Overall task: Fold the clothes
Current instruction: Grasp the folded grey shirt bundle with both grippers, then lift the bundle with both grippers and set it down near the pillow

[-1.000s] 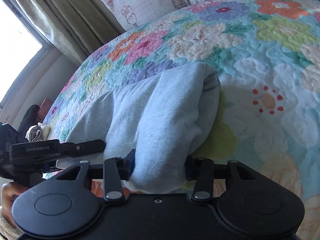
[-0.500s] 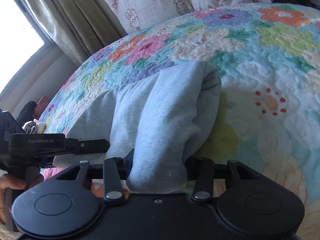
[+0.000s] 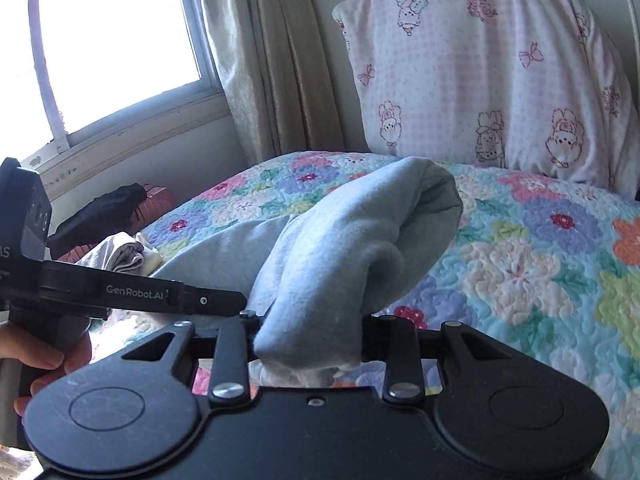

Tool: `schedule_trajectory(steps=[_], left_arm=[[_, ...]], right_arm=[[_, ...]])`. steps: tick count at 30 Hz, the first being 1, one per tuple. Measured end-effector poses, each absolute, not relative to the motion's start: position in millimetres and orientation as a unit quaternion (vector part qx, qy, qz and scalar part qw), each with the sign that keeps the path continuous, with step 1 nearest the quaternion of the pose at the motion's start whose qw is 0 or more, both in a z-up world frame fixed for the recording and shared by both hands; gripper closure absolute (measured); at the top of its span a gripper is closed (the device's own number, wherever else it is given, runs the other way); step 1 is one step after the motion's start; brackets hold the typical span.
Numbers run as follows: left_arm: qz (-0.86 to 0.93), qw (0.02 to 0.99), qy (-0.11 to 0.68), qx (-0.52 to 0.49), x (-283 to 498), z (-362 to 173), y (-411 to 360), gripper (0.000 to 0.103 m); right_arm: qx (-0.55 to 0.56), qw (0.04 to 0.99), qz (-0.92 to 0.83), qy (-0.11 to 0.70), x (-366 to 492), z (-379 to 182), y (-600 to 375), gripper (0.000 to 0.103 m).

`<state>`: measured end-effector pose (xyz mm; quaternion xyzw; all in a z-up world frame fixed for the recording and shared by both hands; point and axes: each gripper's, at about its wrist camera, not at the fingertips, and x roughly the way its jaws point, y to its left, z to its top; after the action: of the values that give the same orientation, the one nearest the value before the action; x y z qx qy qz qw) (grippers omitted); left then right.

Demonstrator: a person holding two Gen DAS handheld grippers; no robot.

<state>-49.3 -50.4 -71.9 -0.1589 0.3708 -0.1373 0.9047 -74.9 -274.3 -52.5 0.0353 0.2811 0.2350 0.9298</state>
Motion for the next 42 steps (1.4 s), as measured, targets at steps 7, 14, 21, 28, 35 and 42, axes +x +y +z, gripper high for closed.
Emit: schedule_trajectory(steps=[7, 14, 21, 28, 35, 42], left_arm=[[-0.086, 0.919, 0.344, -0.174, -30.3, -29.9, -0.3, 0.085], [-0.009, 0.936, 0.292, -0.195, 8.2, -6.5, 60.2, 0.086], [0.085, 0.936, 0.3, -0.165, 98.1, -32.1, 127.7, 0.085], [0.144, 0.921, 0.334, -0.136, 180.3, -73.2, 174.3, 0.086], [0.175, 0.916, 0.329, -0.15, 215.5, -93.2, 212.3, 0.086], [0.206, 0.916, 0.31, -0.152, 232.4, -107.3, 229.6, 0.086]], right_arm=[[-0.019, 0.914, 0.287, 0.286, -25.3, -0.6, -223.2, 0.065], [-0.151, 0.879, 0.349, 0.287, 55.7, 59.2, -125.8, 0.066], [-0.122, 0.883, 0.369, 0.263, 140.1, 22.6, -48.8, 0.067], [-0.043, 0.88, 0.385, 0.275, 232.0, -49.2, -11.4, 0.067], [-0.037, 0.883, 0.407, 0.23, 288.6, -71.2, 38.5, 0.067], [-0.066, 0.882, 0.412, 0.219, 319.6, -85.0, 76.0, 0.067]])
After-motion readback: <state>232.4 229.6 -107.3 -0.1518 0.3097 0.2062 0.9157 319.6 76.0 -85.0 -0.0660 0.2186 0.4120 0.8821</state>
